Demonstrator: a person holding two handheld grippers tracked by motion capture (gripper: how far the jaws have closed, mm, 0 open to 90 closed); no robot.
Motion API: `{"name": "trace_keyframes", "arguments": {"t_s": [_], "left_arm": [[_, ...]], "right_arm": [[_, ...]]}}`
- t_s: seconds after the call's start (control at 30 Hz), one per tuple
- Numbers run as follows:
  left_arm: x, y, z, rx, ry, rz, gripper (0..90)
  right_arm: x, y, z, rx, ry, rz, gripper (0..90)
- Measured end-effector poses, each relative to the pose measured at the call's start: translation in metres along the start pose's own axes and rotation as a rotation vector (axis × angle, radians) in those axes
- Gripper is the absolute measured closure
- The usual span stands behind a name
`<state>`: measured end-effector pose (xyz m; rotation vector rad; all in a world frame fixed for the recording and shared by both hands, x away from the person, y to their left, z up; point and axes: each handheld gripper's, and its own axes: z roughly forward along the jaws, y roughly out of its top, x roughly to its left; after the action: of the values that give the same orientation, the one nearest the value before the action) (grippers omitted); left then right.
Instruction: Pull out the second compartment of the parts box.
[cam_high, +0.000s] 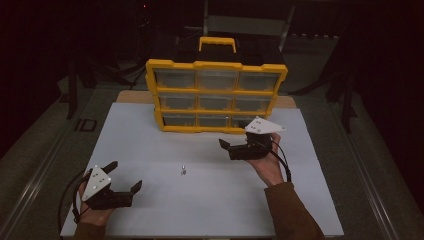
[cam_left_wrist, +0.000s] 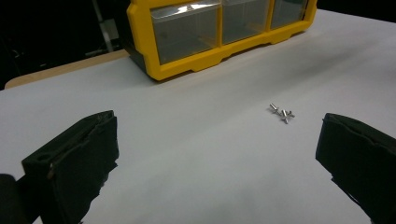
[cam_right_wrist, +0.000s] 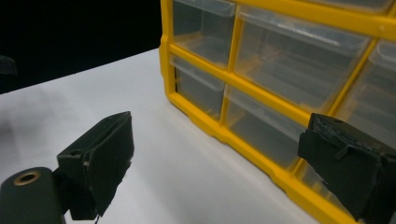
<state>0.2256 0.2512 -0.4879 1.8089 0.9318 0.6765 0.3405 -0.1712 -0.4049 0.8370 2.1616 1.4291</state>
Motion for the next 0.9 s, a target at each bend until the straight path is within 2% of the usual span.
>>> {"name": "trace_keyframes", "arguments": {"t_s": [0.3,0.47,0.63,0.9], "left_arm": [[0.000,0.000,0.000,-0.001,-0.002,0.000,0.0],[0.000,0.000,0.000,-0.002,-0.005,0.003,0.0],[0.000,0.000,-0.001,-0.002,-0.006,0.001,0.0],[0.000,0.000,0.000,0.000,-0.008,0.001,0.0]], "right_arm": [[-0.007,0.018,0.020,0.013,-0.009,-0.010,8.7],[-0.013,0.030,0.034,0.032,-0.022,-0.031,8.7],[-0.017,0.034,0.042,0.025,-0.009,-0.035,8.7],[-0.021,0.046,0.055,0.048,-0.027,-0.070,8.7]]}}
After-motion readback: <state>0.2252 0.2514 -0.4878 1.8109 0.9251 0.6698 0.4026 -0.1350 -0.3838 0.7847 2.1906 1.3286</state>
